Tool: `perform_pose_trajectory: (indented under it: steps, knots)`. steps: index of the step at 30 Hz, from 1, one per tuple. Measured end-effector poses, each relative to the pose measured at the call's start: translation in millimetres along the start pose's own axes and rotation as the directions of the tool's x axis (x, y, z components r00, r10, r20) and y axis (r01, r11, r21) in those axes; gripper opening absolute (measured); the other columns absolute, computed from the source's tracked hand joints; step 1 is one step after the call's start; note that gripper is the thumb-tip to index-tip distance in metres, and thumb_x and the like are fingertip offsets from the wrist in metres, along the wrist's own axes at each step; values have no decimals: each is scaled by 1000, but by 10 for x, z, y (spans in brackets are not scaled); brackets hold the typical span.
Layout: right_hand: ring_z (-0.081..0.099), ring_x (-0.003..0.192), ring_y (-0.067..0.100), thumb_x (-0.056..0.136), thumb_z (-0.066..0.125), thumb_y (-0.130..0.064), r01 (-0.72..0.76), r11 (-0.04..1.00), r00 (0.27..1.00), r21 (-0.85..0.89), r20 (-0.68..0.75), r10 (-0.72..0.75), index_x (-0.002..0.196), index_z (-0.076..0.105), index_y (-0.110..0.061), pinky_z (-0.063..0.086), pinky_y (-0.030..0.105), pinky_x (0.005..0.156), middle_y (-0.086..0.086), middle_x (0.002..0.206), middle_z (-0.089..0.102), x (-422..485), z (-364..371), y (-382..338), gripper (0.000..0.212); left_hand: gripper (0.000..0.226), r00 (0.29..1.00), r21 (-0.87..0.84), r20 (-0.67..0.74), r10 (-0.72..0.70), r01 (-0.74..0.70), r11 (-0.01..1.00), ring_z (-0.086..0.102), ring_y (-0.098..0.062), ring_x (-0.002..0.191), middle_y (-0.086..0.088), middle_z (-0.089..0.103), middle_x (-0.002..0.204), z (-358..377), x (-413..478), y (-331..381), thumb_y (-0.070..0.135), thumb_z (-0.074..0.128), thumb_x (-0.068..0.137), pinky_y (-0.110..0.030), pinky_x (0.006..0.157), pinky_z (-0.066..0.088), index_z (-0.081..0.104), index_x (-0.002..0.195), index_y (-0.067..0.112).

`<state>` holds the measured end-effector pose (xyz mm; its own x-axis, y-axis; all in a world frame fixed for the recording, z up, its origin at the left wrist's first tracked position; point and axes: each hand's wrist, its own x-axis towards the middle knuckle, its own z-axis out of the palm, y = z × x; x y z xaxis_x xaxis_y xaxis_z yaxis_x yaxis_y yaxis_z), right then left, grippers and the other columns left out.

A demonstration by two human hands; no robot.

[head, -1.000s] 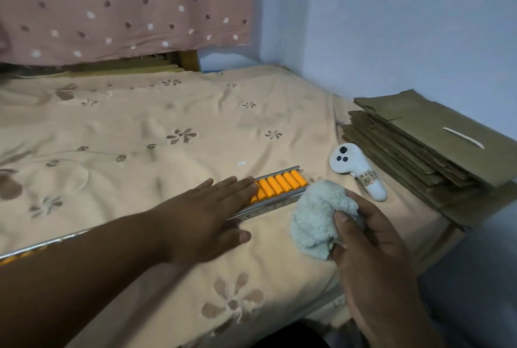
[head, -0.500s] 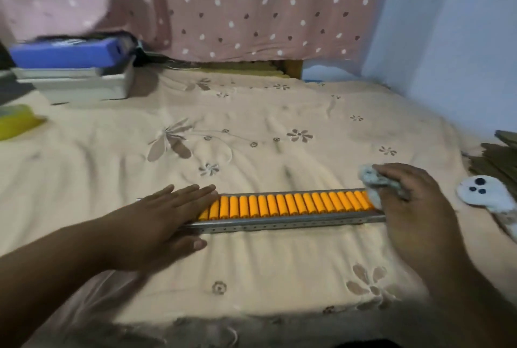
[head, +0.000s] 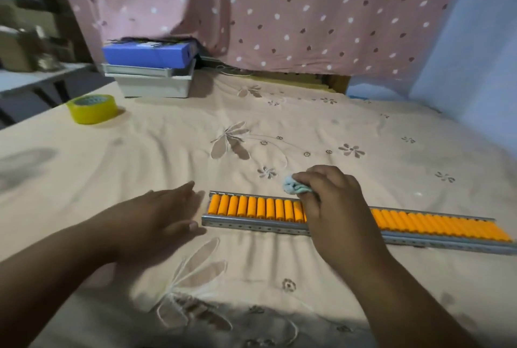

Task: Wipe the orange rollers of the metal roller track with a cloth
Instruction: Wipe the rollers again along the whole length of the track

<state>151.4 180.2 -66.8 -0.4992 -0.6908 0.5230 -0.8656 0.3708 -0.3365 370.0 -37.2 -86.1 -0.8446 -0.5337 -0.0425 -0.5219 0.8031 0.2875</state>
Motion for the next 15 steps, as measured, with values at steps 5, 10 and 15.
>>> perform_pose_trajectory:
  steps: [5,10,15]
  knots:
    - [47,113,13,93,60,-9,-13,999,1000,49,2,13,120,66,-30,39,26,96,-12,124,57,-115,-215,134,35,111,997,-61,-61,57,-60,996,43,-10,136,15,40,152,2,148,309,89,44,63,-22,100,37,15,157,36]
    - [48,114,10,89,64,-4,-112,994,993,9,-36,112,118,68,-30,27,7,97,-14,122,57,-446,-647,708,39,98,975,3,-93,201,-201,980,41,-6,134,15,39,152,128,345,966,81,51,70,-23,107,36,20,154,39]
    - [54,111,15,86,61,-6,-218,974,959,-58,-195,204,117,68,-25,36,21,100,-10,118,61,-777,-1140,1398,37,100,938,68,-89,336,-330,941,33,-6,142,18,28,159,388,706,1670,83,51,71,-21,112,27,20,154,39]
